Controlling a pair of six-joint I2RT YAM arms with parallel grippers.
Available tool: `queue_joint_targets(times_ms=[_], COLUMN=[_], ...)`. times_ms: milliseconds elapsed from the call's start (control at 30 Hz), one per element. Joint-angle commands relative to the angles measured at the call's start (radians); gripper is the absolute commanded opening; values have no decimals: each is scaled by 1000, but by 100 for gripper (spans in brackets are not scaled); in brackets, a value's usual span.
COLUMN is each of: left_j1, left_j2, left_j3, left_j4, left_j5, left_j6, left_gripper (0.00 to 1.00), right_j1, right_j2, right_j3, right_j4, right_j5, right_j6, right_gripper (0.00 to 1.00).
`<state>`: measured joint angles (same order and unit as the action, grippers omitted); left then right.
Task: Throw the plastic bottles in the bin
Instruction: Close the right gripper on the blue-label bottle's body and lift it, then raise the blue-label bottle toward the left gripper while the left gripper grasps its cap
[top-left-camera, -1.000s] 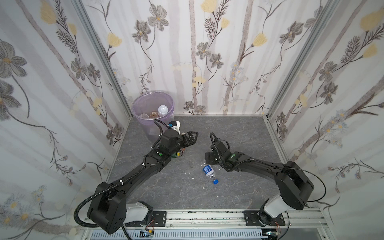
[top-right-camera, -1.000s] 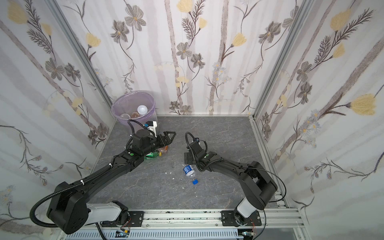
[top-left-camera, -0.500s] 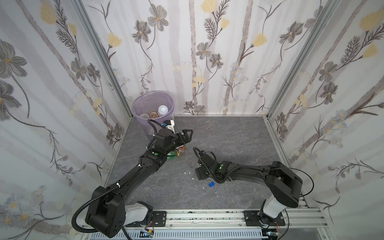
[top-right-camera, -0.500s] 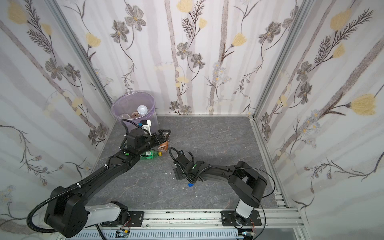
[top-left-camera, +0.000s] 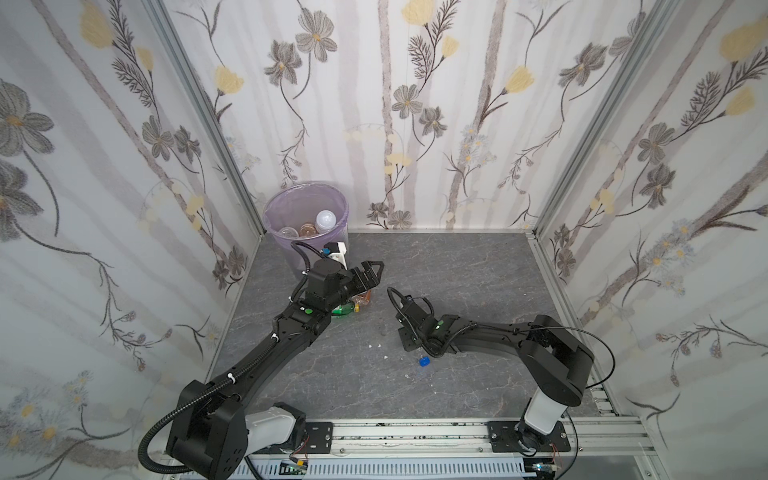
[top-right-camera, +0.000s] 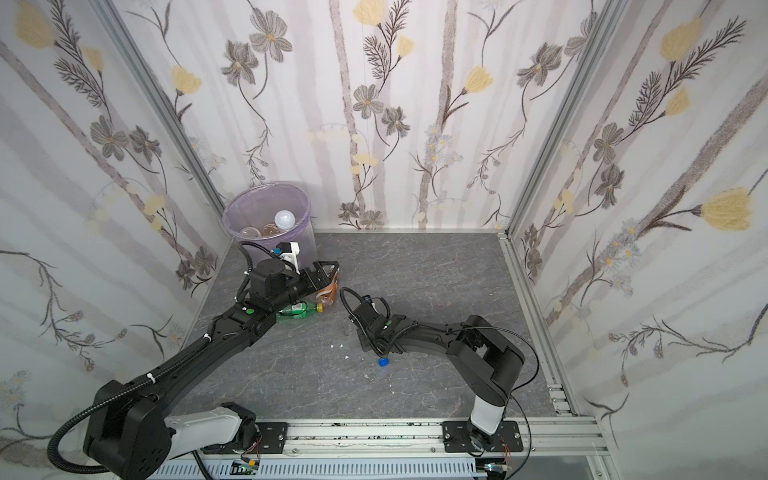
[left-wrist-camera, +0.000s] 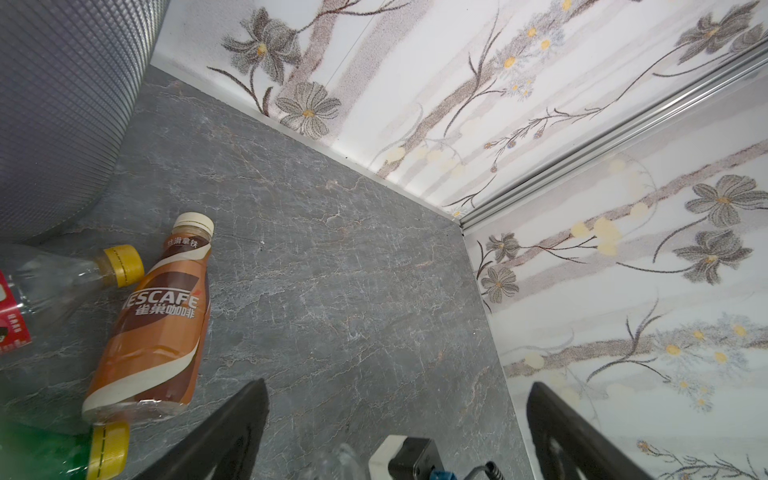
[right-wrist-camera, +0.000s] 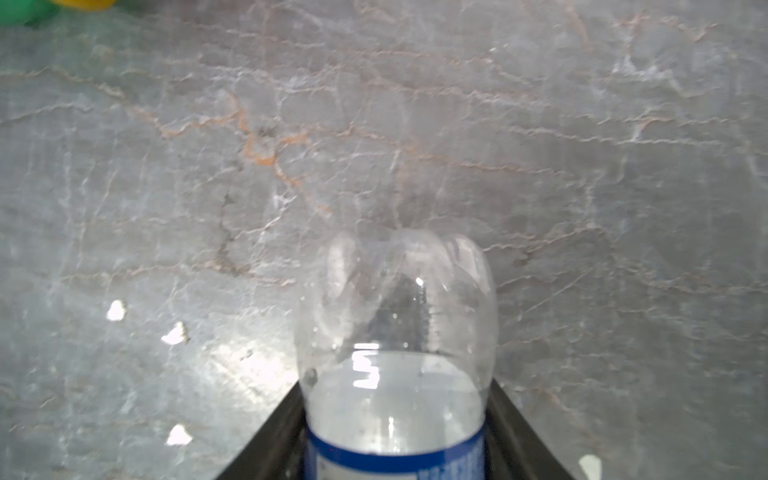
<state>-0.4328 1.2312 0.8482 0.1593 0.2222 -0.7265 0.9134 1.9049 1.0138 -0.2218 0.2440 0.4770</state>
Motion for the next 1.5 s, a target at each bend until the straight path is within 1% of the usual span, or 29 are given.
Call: queue_joint_targets(times_ms=[0,200,300,333,367,400,467,567,667,833,1033,1167,1300,1467], left_j1=[3,15,16,14,10,1,-34,-86,-133,-216,-233,-237,-238,-239], left_j2=[5,-6,-10,-9,-3,5,23,62,102,169,234,274,303,337], left_j3=[10,2,2,6,12,22,45,63,84,153,209,241,268,294], left_j4=[13,13,13,16,22,30,35,50,68,72,114,130,140,155], left_j5=[9,-3,-15,-12,0,17,30,4,-5,-54,-87,-99,-107,-98], left_j6=[-14,-31,-37,-38,-32,-14,20,44,57,117,97,88,78,66], left_gripper=[100,100,100,100,100,100,100,100,100,100,99,90,84,69], right_j1=[-60,-220,-291,-313,-334,-348,-370,-396,-422,-431,-431,-431,-431,-430], right_j2=[-17,-37,-32,-30,-30,-30,-28,-11,2,3,-9,-35,-47,-47], right_j3=[34,155,242,273,302,323,386,484,551,588,579,540,526,511], right_j4=[26,23,22,25,37,48,56,50,57,105,141,190,202,227], right_j5=[-19,-140,-238,-295,-347,-375,-411,-459,-516,-562,-573,-574,-568,-578], right_j6=[-17,-17,12,26,39,55,82,118,168,223,247,264,264,281], right_gripper=[56,55,55,55,55,55,55,57,56,56,56,56,55,55])
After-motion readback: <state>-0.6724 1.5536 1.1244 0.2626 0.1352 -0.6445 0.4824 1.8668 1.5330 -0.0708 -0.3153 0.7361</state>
